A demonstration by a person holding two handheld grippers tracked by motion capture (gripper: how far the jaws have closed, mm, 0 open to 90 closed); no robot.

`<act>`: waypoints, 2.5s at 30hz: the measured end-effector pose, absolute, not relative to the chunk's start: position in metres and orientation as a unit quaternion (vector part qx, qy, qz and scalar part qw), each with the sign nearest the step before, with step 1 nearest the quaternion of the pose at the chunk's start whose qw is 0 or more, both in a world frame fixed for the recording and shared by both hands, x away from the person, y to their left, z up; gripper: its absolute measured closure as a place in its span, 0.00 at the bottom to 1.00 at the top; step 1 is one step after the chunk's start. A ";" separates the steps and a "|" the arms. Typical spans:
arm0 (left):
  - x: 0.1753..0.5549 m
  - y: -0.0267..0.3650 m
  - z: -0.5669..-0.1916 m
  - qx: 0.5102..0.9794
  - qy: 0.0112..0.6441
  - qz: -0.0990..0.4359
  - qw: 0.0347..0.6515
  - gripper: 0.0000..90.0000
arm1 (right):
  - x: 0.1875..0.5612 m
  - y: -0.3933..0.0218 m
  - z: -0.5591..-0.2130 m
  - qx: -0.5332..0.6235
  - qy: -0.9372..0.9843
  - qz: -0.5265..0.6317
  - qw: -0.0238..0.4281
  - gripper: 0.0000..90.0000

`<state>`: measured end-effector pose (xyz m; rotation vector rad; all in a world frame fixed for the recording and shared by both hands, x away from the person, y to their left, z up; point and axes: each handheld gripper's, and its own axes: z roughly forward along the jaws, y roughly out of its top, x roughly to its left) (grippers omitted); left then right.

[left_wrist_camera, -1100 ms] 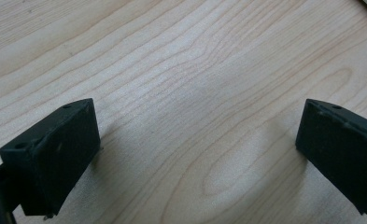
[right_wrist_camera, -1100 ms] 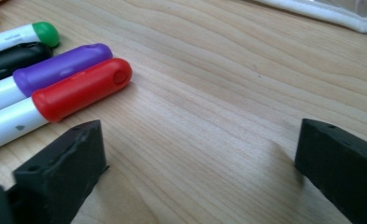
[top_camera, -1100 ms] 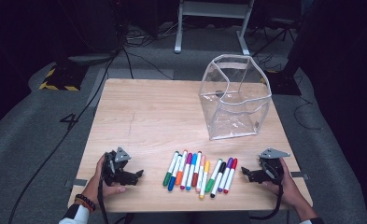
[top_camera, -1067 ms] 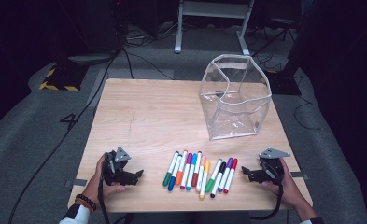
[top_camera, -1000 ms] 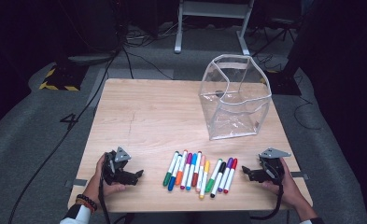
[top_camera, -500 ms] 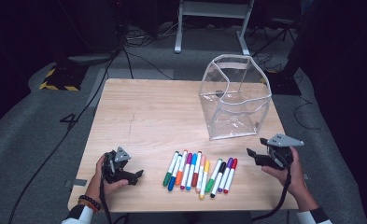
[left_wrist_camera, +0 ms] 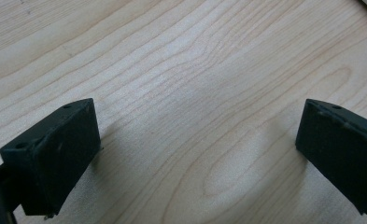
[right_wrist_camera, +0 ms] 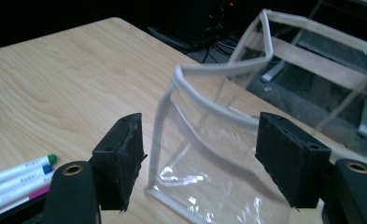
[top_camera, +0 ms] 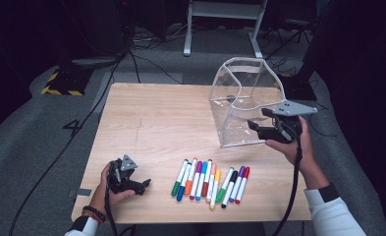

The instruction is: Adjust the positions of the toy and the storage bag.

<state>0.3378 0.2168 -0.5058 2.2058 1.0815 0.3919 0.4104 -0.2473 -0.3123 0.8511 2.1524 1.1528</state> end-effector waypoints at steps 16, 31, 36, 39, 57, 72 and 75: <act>0.338 0.217 -0.506 0.839 0.412 0.151 0.321 0.00 | 0.472 -0.181 -0.316 0.359 0.821 0.381 0.226 0.36; 0.337 0.217 -0.506 0.839 0.411 0.154 0.321 0.01 | 0.493 -0.179 -0.320 0.337 0.842 0.362 0.214 0.79; 0.337 0.217 -0.506 0.839 0.411 0.152 0.321 0.01 | 0.488 -0.186 -0.317 0.304 0.859 0.359 0.202 0.84; 0.337 0.217 -0.506 0.839 0.411 0.155 0.321 0.01 | 0.483 -0.200 -0.311 0.284 0.872 0.346 0.200 0.87; 0.337 0.217 -0.506 0.838 0.414 0.152 0.321 0.01 | 0.458 -0.270 -0.298 0.276 0.885 0.314 0.206 0.79; 0.336 0.217 -0.506 0.838 0.414 0.152 0.320 0.01 | 0.521 -0.239 -0.306 0.431 0.839 0.257 0.211 0.78; 0.336 0.217 -0.506 0.838 0.414 0.153 0.319 0.01 | 0.521 -0.240 -0.308 0.413 0.848 0.270 0.196 0.96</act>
